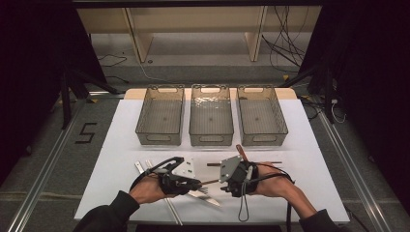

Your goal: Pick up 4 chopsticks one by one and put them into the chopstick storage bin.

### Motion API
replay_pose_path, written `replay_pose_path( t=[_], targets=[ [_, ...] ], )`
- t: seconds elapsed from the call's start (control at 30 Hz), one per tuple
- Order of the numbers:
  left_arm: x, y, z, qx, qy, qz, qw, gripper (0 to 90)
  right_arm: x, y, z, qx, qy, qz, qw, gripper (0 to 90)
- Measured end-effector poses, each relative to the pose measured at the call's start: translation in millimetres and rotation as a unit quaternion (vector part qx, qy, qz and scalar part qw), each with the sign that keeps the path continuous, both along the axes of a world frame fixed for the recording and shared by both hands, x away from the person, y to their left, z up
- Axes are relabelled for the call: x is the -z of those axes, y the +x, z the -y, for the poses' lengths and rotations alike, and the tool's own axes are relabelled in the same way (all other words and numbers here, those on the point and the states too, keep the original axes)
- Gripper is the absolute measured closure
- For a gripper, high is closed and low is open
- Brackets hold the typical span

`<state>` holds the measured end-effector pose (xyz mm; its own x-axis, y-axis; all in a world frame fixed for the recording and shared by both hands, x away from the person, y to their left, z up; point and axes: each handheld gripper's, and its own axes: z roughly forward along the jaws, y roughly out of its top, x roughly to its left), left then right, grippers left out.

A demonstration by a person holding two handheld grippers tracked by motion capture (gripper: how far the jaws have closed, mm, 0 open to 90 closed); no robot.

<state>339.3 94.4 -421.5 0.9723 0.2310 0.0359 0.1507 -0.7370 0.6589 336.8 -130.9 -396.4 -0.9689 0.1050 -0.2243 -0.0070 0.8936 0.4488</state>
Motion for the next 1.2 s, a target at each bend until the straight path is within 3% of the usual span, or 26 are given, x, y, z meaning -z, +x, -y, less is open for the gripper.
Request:
replay_pose_path(
  t=[0.1,0.13,0.17,0.23,0.3,0.33,0.43,0.5,0.6,0.73,0.83,0.93,1.2],
  targets=[
    [-1.4,5.4,-8.6,-0.020,-0.006,0.004,0.9998,83.3,-6.7,3.8,6.1,0.037,0.029,0.007,0.9989,46.4],
    [-1.5,6.4,-10.3,-0.024,-0.008,0.006,0.9997,83.3,-6.7,3.8,6.1,0.037,0.029,0.007,0.9989,46.4],
    [-2.5,7.8,-13.2,-0.031,-0.006,0.009,0.9994,83.3,-9.2,6.5,10.0,0.055,0.051,0.012,0.9971,43.0],
    [-3.4,9.9,-17.3,-0.047,-0.010,0.011,0.9988,83.4,-10.1,7.2,11.6,0.062,0.060,0.013,0.9962,41.7],
    [-4.2,12.0,-20.9,-0.063,-0.013,0.015,0.9978,83.3,-13.1,10.1,17.7,0.092,0.092,0.013,0.9915,38.4],
    [-4.5,13.1,-22.6,-0.069,-0.013,0.017,0.9974,83.3,-13.1,10.1,17.7,0.092,0.092,0.013,0.9915,38.4],
    [-6.6,15.7,-27.7,-0.093,-0.024,0.017,0.9952,83.3,-13.0,10.5,22.4,0.123,0.131,0.007,0.9837,37.2],
    [-7.7,18.8,-32.0,-0.114,-0.041,0.005,0.9927,83.3,-11.9,10.1,26.0,0.138,0.152,0.005,0.9787,36.0],
    [-8.6,22.9,-37.5,-0.143,-0.060,-0.005,0.9879,83.3,-8.3,10.1,32.4,0.166,0.191,-0.019,0.9673,35.0],
    [-12.4,28.3,-46.2,-0.177,-0.081,-0.014,0.9807,83.3,-5.1,8.2,40.9,0.182,0.211,-0.028,0.9600,34.2],
    [-14.6,31.2,-49.7,-0.200,-0.083,-0.009,0.9761,83.3,-2.5,5.7,45.8,0.191,0.217,-0.031,0.9567,32.7],
    [-17.5,34.8,-53.2,-0.219,-0.090,-0.007,0.9715,83.3,-1.1,1.6,51.9,0.203,0.231,-0.029,0.9512,32.4],
    [-29.2,50.6,-70.9,-0.271,-0.106,0.005,0.9567,83.3,-2.5,-1.5,69.7,0.246,0.279,-0.029,0.9278,31.3]
  ],
)
